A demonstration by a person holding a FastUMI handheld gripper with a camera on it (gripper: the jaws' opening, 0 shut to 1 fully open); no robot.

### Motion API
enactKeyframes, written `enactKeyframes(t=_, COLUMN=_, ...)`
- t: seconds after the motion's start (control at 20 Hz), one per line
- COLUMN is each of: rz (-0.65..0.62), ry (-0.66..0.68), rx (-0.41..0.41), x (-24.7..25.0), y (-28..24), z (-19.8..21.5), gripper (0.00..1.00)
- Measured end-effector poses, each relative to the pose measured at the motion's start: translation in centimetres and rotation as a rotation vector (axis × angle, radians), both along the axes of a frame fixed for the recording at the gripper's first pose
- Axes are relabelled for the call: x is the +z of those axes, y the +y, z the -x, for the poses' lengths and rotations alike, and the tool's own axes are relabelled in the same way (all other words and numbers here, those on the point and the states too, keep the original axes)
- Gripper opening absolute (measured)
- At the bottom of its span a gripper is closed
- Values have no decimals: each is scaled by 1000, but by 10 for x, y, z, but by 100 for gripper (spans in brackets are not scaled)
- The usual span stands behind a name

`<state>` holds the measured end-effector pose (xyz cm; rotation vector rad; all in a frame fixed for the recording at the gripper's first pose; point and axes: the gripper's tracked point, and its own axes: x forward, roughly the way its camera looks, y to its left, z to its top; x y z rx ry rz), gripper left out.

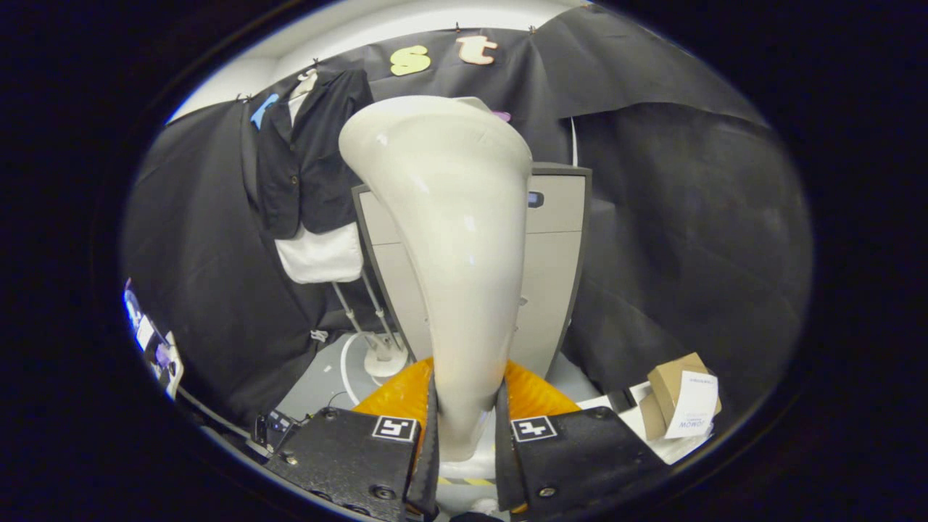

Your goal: Iron the clothes twice with a garment steamer, once on the left side and once on the right side.

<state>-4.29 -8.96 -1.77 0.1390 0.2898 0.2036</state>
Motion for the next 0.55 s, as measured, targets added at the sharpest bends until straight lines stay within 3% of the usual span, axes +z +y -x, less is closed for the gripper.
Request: enactKeyframes(t=0.55, rz=14, ry=-8, rx=42, x=0, y=-10, z=-1, gripper=34)
